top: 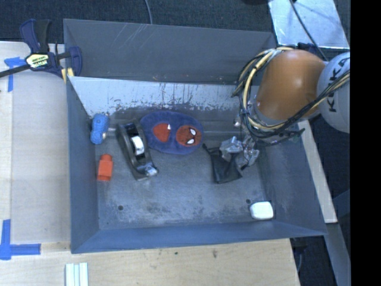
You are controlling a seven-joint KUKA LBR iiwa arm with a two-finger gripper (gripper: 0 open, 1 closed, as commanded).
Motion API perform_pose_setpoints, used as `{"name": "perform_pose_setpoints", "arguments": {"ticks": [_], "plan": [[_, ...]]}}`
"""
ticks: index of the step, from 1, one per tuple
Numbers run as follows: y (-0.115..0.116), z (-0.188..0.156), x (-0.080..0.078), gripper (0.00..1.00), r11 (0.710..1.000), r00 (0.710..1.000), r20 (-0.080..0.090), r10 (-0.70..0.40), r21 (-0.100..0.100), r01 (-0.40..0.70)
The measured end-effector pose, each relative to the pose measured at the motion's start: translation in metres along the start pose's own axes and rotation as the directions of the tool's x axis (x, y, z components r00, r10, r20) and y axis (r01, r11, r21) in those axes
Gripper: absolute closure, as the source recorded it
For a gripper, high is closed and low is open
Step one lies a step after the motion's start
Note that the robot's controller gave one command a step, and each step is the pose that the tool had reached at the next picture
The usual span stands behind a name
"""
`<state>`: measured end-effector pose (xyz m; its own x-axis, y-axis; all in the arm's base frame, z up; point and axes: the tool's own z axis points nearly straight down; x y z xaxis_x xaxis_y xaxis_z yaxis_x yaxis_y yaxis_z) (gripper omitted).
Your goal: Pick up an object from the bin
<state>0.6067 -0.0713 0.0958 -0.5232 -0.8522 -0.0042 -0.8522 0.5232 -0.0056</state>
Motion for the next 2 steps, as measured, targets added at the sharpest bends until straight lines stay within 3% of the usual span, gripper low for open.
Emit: {"name": "perform_pose_setpoints", "arguments": {"ticks": [2], "plan": [[-0.004, -0.091, -0.002, 1.0, 1.0, 1.0, 0.001, 0.004, 0.003, -0.004]]}}
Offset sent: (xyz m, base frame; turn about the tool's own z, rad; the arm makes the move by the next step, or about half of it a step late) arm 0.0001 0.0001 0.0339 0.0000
